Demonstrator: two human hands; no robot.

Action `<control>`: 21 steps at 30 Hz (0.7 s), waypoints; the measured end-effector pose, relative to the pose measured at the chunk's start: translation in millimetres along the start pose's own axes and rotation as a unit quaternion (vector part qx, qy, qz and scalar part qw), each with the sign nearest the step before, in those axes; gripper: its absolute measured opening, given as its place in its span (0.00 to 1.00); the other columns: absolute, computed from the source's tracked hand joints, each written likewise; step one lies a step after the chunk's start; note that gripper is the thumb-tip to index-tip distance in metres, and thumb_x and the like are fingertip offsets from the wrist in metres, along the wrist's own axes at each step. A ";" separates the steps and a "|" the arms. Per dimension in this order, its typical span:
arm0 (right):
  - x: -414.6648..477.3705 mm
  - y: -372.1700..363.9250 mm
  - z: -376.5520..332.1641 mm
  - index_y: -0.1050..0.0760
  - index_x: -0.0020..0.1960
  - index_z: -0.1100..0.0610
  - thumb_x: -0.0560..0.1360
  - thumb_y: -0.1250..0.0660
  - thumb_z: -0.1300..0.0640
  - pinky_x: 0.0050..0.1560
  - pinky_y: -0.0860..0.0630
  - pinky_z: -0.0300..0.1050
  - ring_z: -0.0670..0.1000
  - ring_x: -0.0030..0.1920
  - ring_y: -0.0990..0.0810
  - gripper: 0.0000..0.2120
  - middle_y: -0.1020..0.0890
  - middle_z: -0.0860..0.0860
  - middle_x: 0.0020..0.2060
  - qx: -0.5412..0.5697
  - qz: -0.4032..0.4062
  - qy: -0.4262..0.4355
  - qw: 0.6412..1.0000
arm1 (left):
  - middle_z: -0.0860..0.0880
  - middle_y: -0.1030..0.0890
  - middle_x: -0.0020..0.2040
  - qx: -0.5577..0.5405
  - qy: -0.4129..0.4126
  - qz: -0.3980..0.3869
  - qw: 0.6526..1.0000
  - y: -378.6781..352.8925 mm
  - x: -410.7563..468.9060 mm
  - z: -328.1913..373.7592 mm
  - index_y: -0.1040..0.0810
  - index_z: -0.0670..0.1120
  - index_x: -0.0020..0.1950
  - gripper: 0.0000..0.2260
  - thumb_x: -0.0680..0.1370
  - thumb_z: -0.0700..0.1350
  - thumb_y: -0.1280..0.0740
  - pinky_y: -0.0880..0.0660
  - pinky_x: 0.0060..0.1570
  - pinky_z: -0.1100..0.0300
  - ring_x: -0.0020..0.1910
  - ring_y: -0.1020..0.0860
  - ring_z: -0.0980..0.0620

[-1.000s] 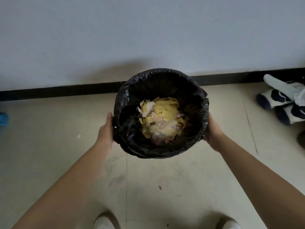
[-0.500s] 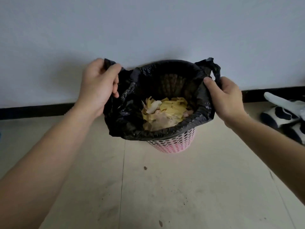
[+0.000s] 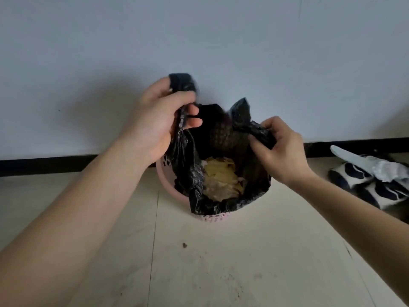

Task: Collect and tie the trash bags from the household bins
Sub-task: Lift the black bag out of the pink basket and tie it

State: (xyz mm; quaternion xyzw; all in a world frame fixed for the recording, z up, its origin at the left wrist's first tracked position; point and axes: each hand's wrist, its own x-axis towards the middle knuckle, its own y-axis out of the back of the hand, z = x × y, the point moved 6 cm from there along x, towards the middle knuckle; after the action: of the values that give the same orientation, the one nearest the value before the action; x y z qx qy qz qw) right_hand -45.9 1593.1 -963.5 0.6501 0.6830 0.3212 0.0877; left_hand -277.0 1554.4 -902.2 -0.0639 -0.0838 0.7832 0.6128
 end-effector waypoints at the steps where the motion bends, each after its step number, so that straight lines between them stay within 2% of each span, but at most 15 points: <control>1: 3.2 0.7 -13.0 0.27 0.44 0.51 0.75 0.29 0.55 0.34 0.28 0.40 0.46 0.33 0.24 0.07 0.21 0.45 0.33 0.020 -0.002 0.015 1.000 | 0.46 0.21 0.42 0.065 -0.044 -0.031 0.996 -5.2 -1.8 10.3 0.20 0.43 0.52 0.06 0.78 0.34 0.33 0.22 0.35 0.60 0.37 0.20 0.54; 3: 11.2 8.2 -34.1 0.27 0.42 0.52 0.74 0.28 0.54 0.34 0.29 0.41 0.46 0.32 0.26 0.08 0.22 0.46 0.32 0.076 0.020 0.024 0.997 | 0.50 0.18 0.43 0.229 -0.155 -0.030 0.961 -3.2 -1.4 26.6 0.18 0.47 0.51 0.05 0.77 0.41 0.31 0.19 0.40 0.55 0.42 0.18 0.52; 5: 19.0 22.5 -48.6 0.28 0.40 0.51 0.74 0.29 0.55 0.34 0.30 0.41 0.46 0.32 0.28 0.09 0.24 0.47 0.31 0.145 0.067 0.016 0.987 | 0.47 0.17 0.41 0.398 -0.241 0.046 0.884 5.2 -0.6 43.7 0.19 0.46 0.47 0.06 0.76 0.48 0.32 0.19 0.42 0.47 0.42 0.18 0.46; 6: 23.0 29.1 -52.5 0.28 0.40 0.51 0.74 0.29 0.56 0.34 0.30 0.42 0.46 0.32 0.27 0.09 0.25 0.47 0.31 0.168 0.083 0.010 0.982 | 0.46 0.18 0.39 0.430 -0.261 0.088 0.860 12.5 0.1 48.3 0.20 0.45 0.46 0.08 0.76 0.49 0.33 0.20 0.38 0.47 0.38 0.18 0.44; 7: 27.8 33.3 -53.1 0.27 0.41 0.52 0.74 0.28 0.56 0.34 0.29 0.42 0.46 0.33 0.26 0.08 0.24 0.48 0.32 0.180 0.081 -0.001 0.980 | 0.47 0.19 0.36 0.388 -0.244 0.107 0.882 19.4 2.0 50.4 0.22 0.46 0.45 0.07 0.77 0.48 0.33 0.21 0.32 0.50 0.32 0.19 0.45; 9: 37.5 33.8 -48.5 0.23 0.44 0.55 0.72 0.27 0.54 0.33 0.27 0.43 0.48 0.33 0.23 0.07 0.21 0.50 0.34 0.185 0.028 -0.045 0.981 | 0.50 0.23 0.31 0.185 -0.123 0.097 0.970 25.1 7.4 48.7 0.24 0.47 0.44 0.05 0.79 0.43 0.33 0.30 0.22 0.62 0.24 0.25 0.52; 10: 40.3 33.7 -45.0 0.22 0.44 0.56 0.71 0.27 0.52 0.32 0.28 0.43 0.49 0.33 0.23 0.08 0.20 0.51 0.33 0.180 0.004 -0.062 0.982 | 0.51 0.24 0.30 0.091 -0.051 0.085 0.991 25.2 8.3 45.7 0.25 0.47 0.43 0.06 0.79 0.41 0.33 0.32 0.22 0.64 0.23 0.26 0.55; 11: 42.3 36.3 -43.1 0.21 0.43 0.55 0.70 0.27 0.51 0.32 0.29 0.43 0.50 0.32 0.23 0.08 0.20 0.51 0.32 0.171 0.005 -0.064 0.983 | 0.51 0.24 0.31 0.045 -0.019 0.081 0.996 26.3 9.2 46.2 0.24 0.46 0.43 0.06 0.79 0.40 0.32 0.30 0.23 0.65 0.25 0.25 0.56; 12: 42.8 41.8 -43.3 0.21 0.41 0.53 0.70 0.27 0.51 0.33 0.29 0.44 0.49 0.32 0.24 0.07 0.21 0.50 0.32 0.164 0.032 -0.054 0.984 | 0.50 0.23 0.32 0.050 -0.025 0.082 0.995 28.7 11.0 47.4 0.23 0.46 0.43 0.05 0.79 0.41 0.31 0.27 0.26 0.64 0.27 0.23 0.55; 14: 41.4 51.4 -45.2 0.23 0.40 0.52 0.71 0.28 0.50 0.34 0.28 0.44 0.48 0.33 0.25 0.07 0.22 0.48 0.32 0.148 0.084 -0.023 0.985 | 0.50 0.21 0.34 0.139 -0.111 0.130 0.976 41.7 13.0 52.1 0.20 0.48 0.43 0.04 0.77 0.46 0.29 0.21 0.33 0.59 0.32 0.21 0.55; 16: 40.8 50.1 -40.6 0.22 0.44 0.50 0.72 0.29 0.46 0.37 0.26 0.43 0.46 0.35 0.23 0.08 0.19 0.45 0.36 0.072 0.068 -0.005 0.995 | 0.47 0.19 0.38 0.272 -0.186 0.191 0.925 58.1 15.8 48.6 0.19 0.48 0.42 0.11 0.75 0.55 0.30 0.21 0.39 0.52 0.36 0.22 0.54; 17: 41.0 45.5 -32.8 0.22 0.48 0.48 0.72 0.29 0.42 0.39 0.24 0.42 0.45 0.36 0.20 0.11 0.18 0.44 0.38 0.031 0.033 -0.015 0.999 | 0.46 0.19 0.39 0.322 -0.187 0.201 0.906 66.0 18.5 41.8 0.20 0.46 0.43 0.18 0.74 0.61 0.32 0.24 0.41 0.52 0.37 0.23 0.53; 19: 34.3 34.7 -5.1 0.26 0.61 0.45 0.69 0.30 0.32 0.48 0.21 0.44 0.43 0.46 0.18 0.26 0.18 0.43 0.49 0.009 -0.057 -0.072 0.996 | 0.46 0.24 0.41 0.351 -0.099 0.133 0.922 79.1 24.0 13.5 0.24 0.46 0.48 0.31 0.71 0.74 0.40 0.30 0.45 0.55 0.40 0.26 0.52; 20: 26.4 29.4 8.9 0.31 0.68 0.47 0.68 0.32 0.28 0.57 0.22 0.47 0.43 0.55 0.20 0.36 0.21 0.44 0.58 0.024 -0.103 -0.104 0.989 | 0.47 0.24 0.44 0.350 -0.043 0.080 0.932 86.0 23.3 -3.5 0.27 0.46 0.53 0.38 0.66 0.80 0.43 0.31 0.48 0.57 0.43 0.25 0.52; 21: 17.8 23.0 23.2 0.39 0.75 0.47 0.65 0.35 0.23 0.67 0.28 0.51 0.44 0.66 0.26 0.46 0.28 0.46 0.69 0.035 -0.148 -0.125 0.980 | 0.49 0.24 0.50 0.344 -0.006 0.031 0.938 92.2 19.3 -18.6 0.30 0.47 0.60 0.45 0.61 0.83 0.43 0.32 0.53 0.59 0.49 0.24 0.53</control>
State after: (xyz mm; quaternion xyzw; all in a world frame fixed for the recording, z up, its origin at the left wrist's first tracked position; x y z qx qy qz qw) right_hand -16.7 1616.2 -963.5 0.5799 0.7659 0.1965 0.1962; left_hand -365.4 1552.4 -939.6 0.1533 0.1893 0.7829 0.5724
